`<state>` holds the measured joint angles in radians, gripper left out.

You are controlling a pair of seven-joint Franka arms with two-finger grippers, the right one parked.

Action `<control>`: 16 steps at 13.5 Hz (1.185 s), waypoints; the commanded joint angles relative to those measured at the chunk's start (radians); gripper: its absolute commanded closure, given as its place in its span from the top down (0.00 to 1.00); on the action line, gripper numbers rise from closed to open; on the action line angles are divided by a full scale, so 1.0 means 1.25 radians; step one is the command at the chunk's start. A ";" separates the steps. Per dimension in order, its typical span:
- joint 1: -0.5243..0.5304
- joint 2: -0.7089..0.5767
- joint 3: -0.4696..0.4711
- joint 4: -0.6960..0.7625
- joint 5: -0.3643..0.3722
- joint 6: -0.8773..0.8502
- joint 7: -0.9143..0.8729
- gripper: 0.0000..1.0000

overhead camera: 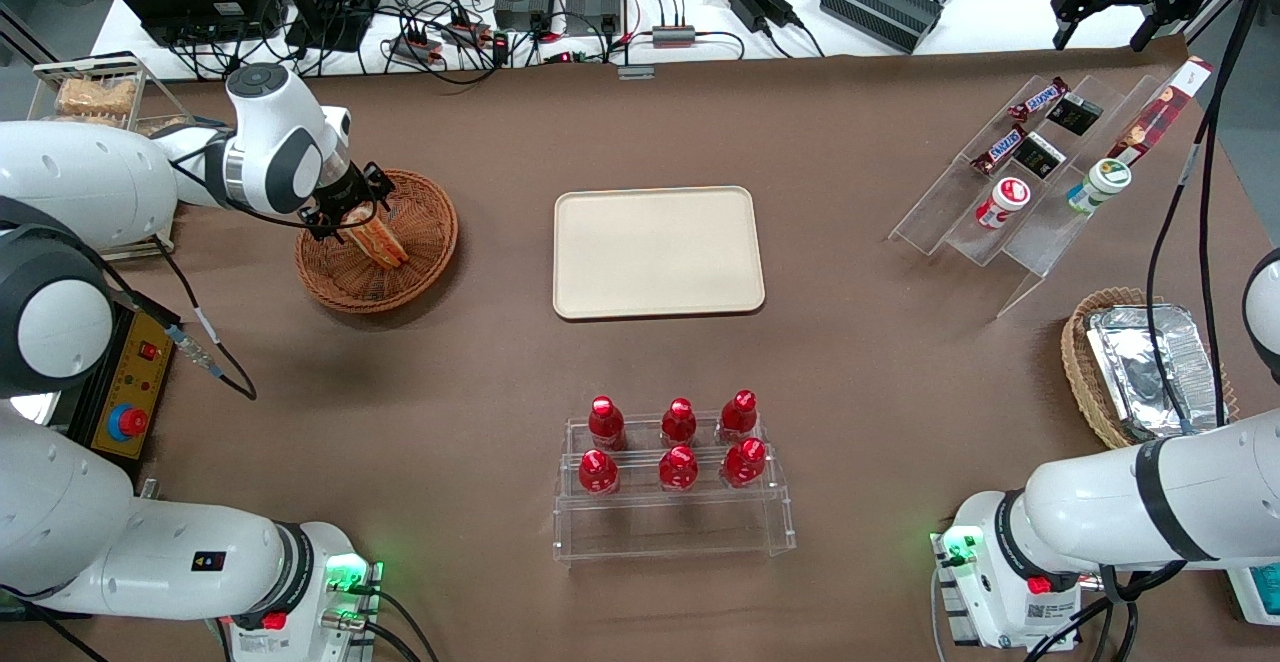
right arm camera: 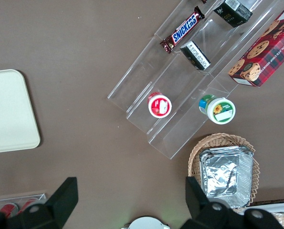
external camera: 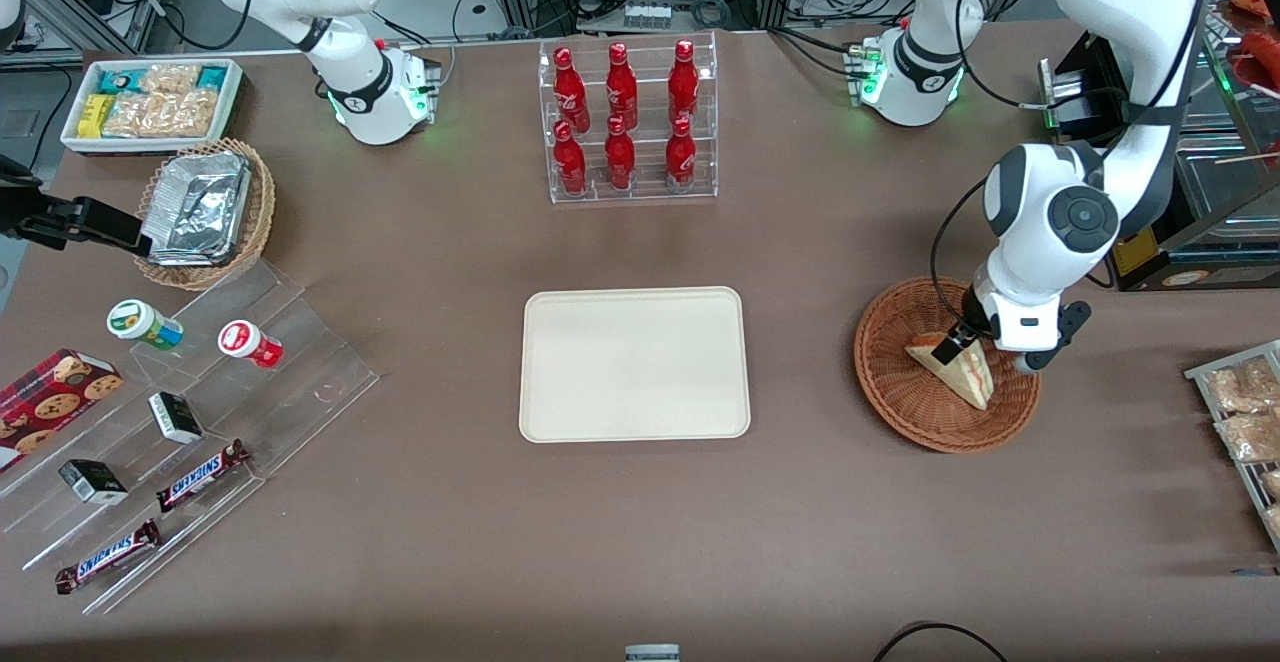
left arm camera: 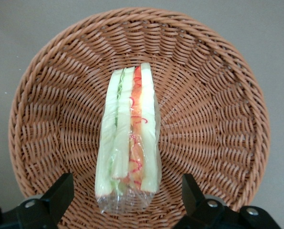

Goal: Place sandwich from basket to tray
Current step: 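Close the left gripper on the wrapped sandwich's crust edge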

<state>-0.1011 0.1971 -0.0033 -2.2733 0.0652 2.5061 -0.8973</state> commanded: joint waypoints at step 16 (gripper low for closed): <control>-0.025 -0.118 -0.079 0.160 0.005 -0.350 -0.021 0.00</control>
<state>-0.1261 0.0866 -0.0560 -2.1277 0.0653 2.1744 -0.9259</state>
